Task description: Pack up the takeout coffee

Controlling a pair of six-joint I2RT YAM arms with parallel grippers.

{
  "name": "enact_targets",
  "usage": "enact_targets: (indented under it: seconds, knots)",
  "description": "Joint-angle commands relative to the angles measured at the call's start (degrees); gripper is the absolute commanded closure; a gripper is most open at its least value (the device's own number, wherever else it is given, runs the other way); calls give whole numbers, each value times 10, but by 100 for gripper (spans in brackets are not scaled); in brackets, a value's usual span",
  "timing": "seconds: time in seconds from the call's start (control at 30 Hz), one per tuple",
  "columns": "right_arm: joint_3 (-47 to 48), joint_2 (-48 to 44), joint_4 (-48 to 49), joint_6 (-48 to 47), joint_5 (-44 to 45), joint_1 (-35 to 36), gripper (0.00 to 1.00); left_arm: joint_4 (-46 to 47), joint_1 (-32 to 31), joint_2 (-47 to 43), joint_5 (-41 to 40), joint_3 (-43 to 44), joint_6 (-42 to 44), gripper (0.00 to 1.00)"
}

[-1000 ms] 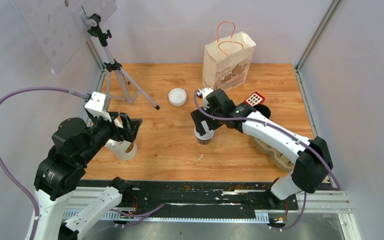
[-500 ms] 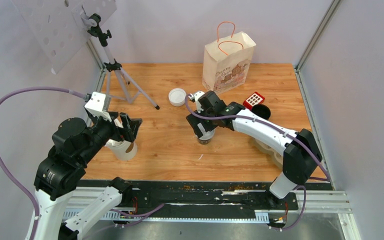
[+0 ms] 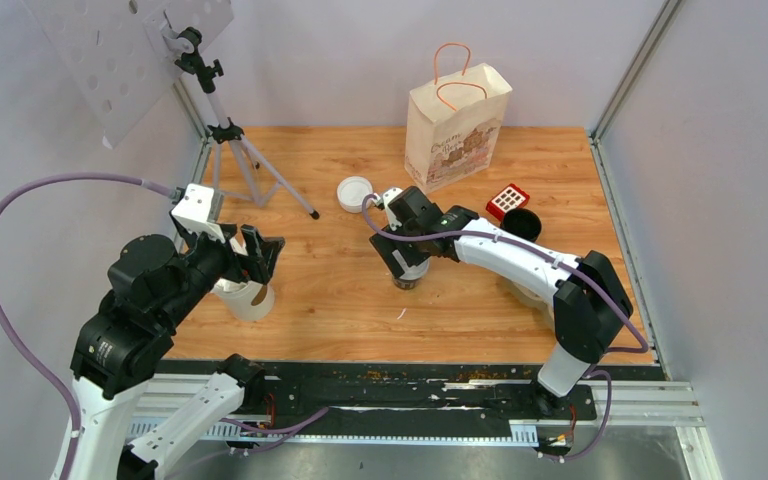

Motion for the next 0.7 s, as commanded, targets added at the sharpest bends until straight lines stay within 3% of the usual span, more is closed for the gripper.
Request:
enact_targets:
  seconds: [0.0, 0.33, 0.67]
  knots:
    - [17, -6, -2, -2, 16, 2, 13, 14, 2, -3, -5, 0, 9, 0]
    - [0, -28, -32, -22, 109, -19, 14, 13, 3, -4, -5, 1, 8, 0]
    - [-44, -58, -25, -41, 88, -153, 15, 18, 3, -4, 3, -1, 3, 0]
